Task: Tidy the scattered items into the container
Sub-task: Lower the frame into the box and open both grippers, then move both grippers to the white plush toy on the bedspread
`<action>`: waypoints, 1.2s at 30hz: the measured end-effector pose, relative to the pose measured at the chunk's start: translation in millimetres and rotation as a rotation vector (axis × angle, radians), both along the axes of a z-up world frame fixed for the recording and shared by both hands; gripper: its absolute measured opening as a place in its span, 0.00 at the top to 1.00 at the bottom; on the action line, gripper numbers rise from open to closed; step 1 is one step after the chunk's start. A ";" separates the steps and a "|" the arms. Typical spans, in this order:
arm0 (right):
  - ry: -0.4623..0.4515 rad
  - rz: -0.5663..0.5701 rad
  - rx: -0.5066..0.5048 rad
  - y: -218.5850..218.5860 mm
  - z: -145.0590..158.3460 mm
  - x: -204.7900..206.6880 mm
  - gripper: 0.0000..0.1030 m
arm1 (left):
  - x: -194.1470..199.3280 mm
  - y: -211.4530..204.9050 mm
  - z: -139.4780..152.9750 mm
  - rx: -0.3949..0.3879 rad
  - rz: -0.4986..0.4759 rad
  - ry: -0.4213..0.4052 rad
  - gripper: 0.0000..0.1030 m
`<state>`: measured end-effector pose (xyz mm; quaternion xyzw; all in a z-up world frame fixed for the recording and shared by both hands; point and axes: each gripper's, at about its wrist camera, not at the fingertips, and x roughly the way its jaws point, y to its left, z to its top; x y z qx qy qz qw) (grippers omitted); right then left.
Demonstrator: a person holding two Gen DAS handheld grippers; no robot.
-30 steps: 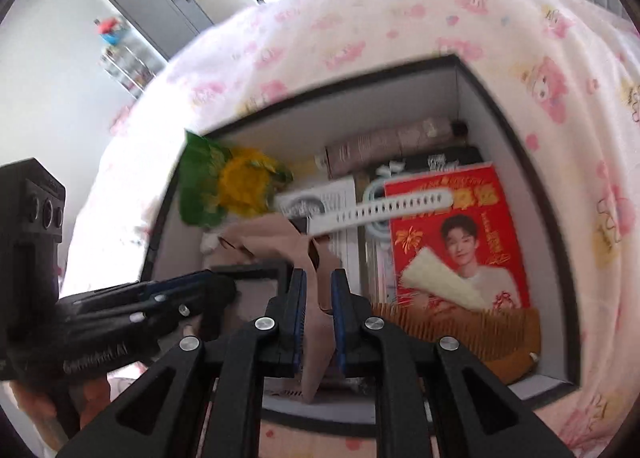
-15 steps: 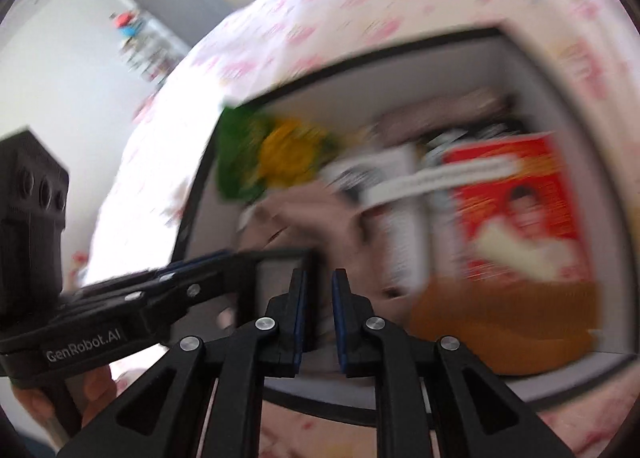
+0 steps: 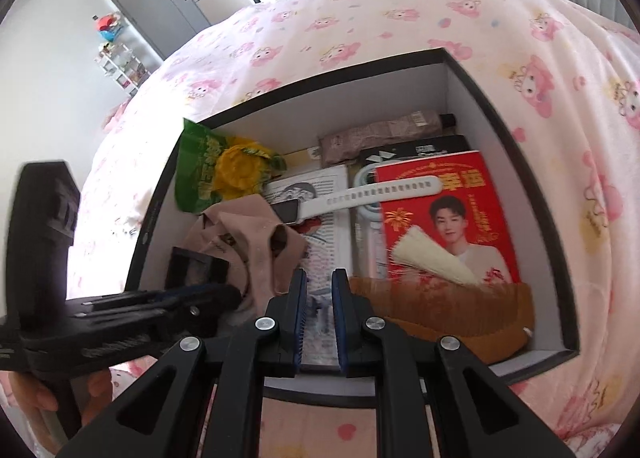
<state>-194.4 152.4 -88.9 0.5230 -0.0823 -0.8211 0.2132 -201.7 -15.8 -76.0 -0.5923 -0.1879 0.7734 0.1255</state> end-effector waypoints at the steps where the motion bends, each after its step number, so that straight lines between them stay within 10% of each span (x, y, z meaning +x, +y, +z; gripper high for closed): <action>1: -0.001 0.005 -0.005 -2.8 -0.4 -0.2 0.89 | -1.7 -2.3 3.4 0.007 0.006 0.020 0.83; 12: -0.081 0.024 0.003 -45.3 -27.1 -12.2 0.89 | -34.9 -13.7 -24.9 -0.026 0.094 -0.059 0.84; 19: -0.008 0.002 0.036 -43.5 -10.0 -1.1 0.89 | -6.7 -5.5 12.1 -0.017 0.069 0.119 0.83; 24: 0.073 -0.045 0.061 -27.1 24.8 13.3 0.88 | 21.0 1.8 45.2 -0.053 0.086 0.234 0.63; 36: 0.147 -0.062 0.058 -4.7 63.8 89.3 0.81 | 101.9 13.1 68.5 -0.073 0.032 0.277 0.62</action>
